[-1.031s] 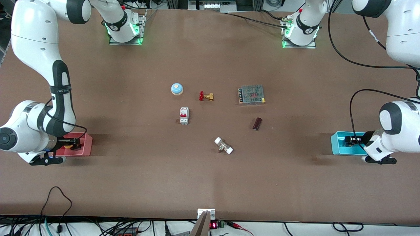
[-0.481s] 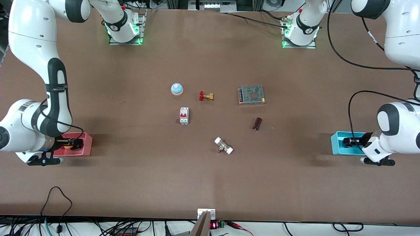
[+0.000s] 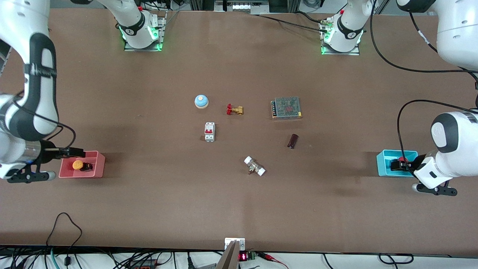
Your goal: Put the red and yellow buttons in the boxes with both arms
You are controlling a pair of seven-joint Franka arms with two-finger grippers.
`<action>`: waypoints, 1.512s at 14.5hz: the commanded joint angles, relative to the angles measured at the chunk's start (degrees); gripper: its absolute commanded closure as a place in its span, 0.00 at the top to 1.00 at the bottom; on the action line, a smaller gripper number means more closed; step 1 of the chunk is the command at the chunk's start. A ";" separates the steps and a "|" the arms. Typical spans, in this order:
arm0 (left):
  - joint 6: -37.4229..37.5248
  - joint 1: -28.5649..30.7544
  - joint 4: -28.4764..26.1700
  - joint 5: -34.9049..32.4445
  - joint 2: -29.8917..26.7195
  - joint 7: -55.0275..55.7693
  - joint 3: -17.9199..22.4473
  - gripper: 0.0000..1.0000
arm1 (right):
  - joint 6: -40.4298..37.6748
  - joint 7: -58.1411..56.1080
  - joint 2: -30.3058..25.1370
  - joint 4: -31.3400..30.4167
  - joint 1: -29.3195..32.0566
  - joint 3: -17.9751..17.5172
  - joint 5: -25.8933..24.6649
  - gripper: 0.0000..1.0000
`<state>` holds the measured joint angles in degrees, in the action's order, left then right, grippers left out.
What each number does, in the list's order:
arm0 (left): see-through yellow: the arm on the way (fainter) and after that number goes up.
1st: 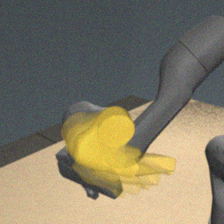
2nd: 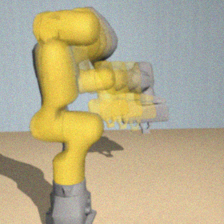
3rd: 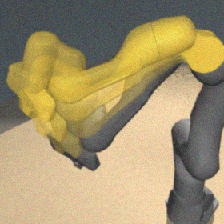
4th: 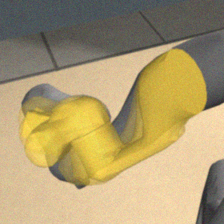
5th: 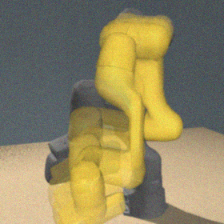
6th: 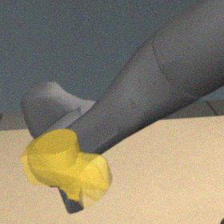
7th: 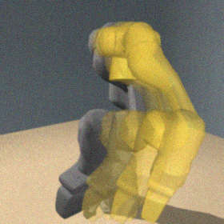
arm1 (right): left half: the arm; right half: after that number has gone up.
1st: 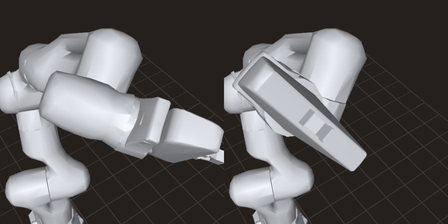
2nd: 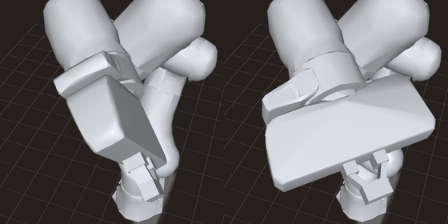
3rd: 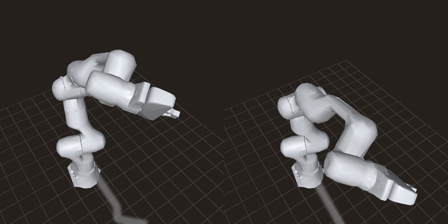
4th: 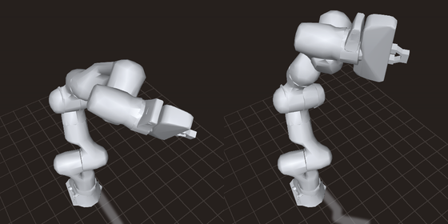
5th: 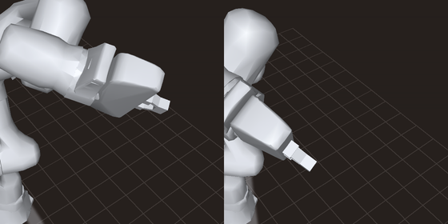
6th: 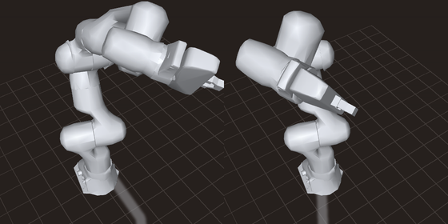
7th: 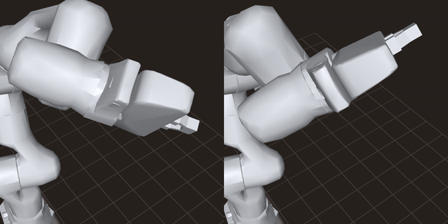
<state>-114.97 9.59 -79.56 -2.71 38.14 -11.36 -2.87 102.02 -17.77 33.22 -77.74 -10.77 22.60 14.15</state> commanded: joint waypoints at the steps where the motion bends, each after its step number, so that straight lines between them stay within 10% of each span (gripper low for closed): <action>1: 1.24 -1.33 -2.26 -1.33 -5.52 3.44 -0.20 0.88 | -3.31 3.07 -5.26 -1.36 -2.58 -0.28 -0.79 1.00; 12: 11.78 -6.51 -13.50 -0.98 -30.21 11.44 -2.05 1.00 | -16.50 10.92 -18.54 -1.45 -6.38 -0.89 -5.63 1.00; 16: 18.28 -6.51 -13.60 -0.28 -37.25 11.36 -3.36 1.00 | -16.85 11.61 -21.35 -2.50 7.59 -16.69 -12.99 1.00; 22: 19.96 -6.42 -13.07 3.24 -38.94 10.74 -3.28 1.00 | -13.96 13.11 -27.23 -10.57 7.34 -17.07 -14.68 1.00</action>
<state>-94.56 2.74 -91.58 -0.33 -0.43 -0.42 -5.87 85.87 -5.80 11.26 -81.78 -4.32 6.87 0.57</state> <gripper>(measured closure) 0.000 0.000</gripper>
